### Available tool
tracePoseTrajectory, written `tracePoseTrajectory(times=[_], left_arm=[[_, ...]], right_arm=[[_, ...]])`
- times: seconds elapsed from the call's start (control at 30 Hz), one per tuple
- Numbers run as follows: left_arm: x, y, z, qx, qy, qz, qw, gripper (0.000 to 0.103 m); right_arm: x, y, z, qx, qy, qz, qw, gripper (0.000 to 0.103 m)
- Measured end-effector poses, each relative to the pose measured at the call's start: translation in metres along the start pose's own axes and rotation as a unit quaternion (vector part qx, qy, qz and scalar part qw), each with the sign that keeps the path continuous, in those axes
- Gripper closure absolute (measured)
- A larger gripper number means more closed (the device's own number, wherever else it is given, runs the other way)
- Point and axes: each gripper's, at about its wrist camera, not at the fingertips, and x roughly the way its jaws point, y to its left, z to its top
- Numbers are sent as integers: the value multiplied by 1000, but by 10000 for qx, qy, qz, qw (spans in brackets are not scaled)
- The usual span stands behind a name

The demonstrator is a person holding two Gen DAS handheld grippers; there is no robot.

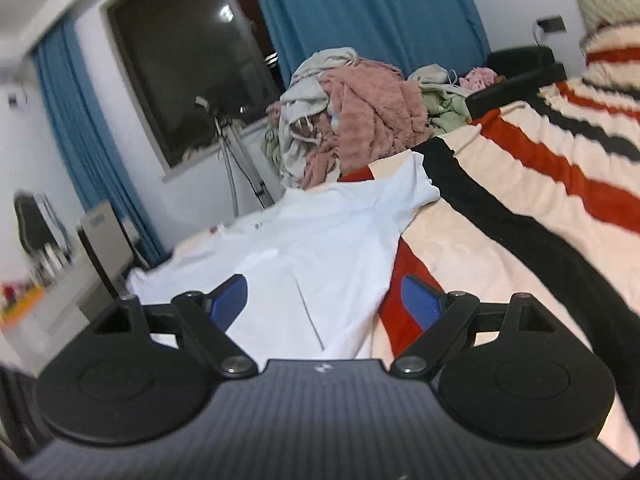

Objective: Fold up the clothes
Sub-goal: 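Grasp the T-shirt side edge with the left gripper and pull it flat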

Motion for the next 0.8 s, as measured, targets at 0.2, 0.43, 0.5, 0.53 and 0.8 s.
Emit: tracePoseTrajectory(times=[0.2,0.43,0.5,0.53,0.8], left_arm=[[30,-23,-15,466,329,15,9984,85],[28,-60,-13,812,96,-112,9966,102],[31,-79,-13,828,77,-283,9961,102],[35,-89,-14,802,106,-366,9961,103],[105,-141,-36,518,616,-1113,9905,103]], right_arm=[[-1,-7,-6,58,-7,22,10000,18],[-9,-21,-1,243,-359,24,9991,18],[-12,-25,0,300,-462,23,9985,18],[-13,-27,1,306,-547,-20,9980,18],[-25,-40,9,361,-1087,-291,9930,16]])
